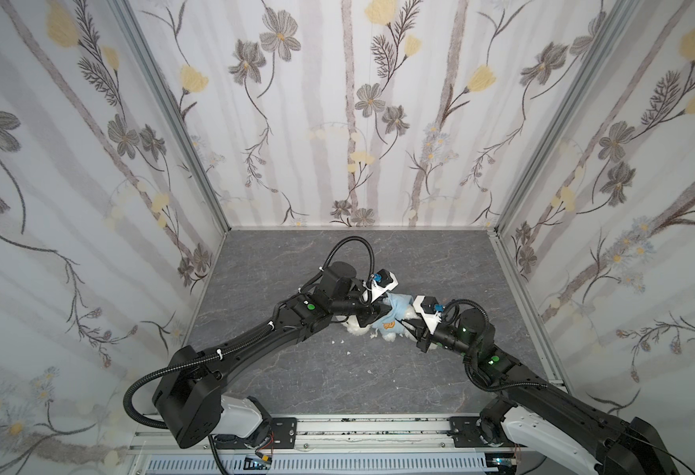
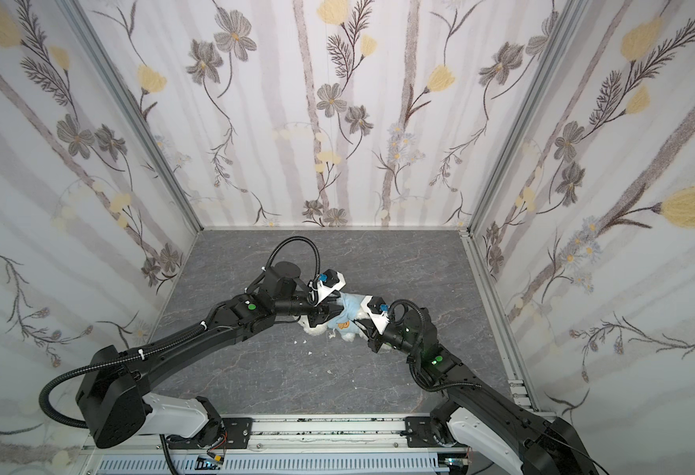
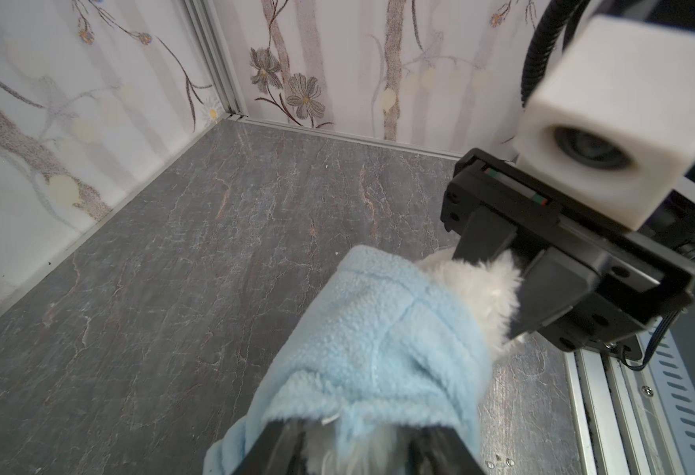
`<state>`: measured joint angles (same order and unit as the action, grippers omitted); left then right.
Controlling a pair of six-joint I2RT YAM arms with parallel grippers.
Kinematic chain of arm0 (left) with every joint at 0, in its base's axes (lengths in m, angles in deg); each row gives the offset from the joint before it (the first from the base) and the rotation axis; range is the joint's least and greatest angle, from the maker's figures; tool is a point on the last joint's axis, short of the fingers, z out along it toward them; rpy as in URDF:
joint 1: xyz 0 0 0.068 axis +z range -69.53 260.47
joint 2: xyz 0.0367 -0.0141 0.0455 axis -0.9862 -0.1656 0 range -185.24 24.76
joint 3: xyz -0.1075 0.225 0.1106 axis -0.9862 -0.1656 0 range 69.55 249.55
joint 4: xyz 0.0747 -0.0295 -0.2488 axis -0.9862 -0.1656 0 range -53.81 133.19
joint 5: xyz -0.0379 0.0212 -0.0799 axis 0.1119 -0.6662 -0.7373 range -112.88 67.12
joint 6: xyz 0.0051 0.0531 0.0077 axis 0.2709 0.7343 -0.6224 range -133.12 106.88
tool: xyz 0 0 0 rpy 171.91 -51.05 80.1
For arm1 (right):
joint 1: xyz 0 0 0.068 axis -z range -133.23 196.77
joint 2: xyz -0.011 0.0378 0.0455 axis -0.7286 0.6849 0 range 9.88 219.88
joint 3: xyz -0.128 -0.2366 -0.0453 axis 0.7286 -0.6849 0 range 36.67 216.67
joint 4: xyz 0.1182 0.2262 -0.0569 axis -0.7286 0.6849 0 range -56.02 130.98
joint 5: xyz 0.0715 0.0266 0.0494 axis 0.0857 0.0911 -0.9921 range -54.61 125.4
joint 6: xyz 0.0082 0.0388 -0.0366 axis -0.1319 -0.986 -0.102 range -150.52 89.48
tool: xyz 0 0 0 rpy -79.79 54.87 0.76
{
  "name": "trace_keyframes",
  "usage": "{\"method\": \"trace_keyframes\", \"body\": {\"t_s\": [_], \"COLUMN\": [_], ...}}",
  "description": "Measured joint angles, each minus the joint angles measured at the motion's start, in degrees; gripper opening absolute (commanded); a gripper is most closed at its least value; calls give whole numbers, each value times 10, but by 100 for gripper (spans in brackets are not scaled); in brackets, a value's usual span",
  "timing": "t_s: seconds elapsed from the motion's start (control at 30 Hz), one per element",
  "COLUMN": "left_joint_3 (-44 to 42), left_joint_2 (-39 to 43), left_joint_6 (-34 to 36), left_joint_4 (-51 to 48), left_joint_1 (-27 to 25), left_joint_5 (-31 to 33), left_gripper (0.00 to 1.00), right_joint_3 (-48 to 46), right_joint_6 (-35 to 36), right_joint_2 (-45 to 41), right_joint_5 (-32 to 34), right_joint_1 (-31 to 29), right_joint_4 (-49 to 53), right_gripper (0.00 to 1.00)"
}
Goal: Dress the teddy bear
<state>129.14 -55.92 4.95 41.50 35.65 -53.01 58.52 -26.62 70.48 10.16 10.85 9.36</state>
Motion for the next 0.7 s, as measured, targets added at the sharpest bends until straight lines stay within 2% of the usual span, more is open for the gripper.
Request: {"method": "trace_keyframes", "body": {"t_s": [0.17, 0.23, 0.3, 0.37, 0.4, 0.53, 0.6, 0.7], "left_joint_3": [28, 38, 45, 57, 61, 60, 52, 23], "left_joint_2": [-32, -48, -66, -87, -96, -95, -72, -23], "left_joint_6": [2, 2, 4, 14, 19, 38, 38, 10], "left_joint_4": [-11, -11, -18, -35, -42, -69, -61, -27], "left_joint_1": [-1, -3, -8, -15, -20, -30, -29, -18], "left_joint_5": [-42, -63, -75, -83, -84, -81, -66, -54], "left_gripper": [50, 46, 35, 15, 2, 0, 0, 0], "right_joint_3": [11, 15, 15, 15, 15, 14, -4, -58], "right_joint_6": [8, 10, 10, 10, 9, -1, -21, -75], "right_joint_2": [19, 24, 24, 23, 20, 7, -3, -21], "right_joint_5": [-35, -51, -65, -76, -83, -125, -134, -116], "right_joint_1": [1, 4, 10, 19, 23, 43, 61, 82], "right_joint_4": [17, 27, 45, 74, 96, 143, 94, -36], "right_gripper": [0, 0, 0, 0, 0, 0, 0, 0]}}
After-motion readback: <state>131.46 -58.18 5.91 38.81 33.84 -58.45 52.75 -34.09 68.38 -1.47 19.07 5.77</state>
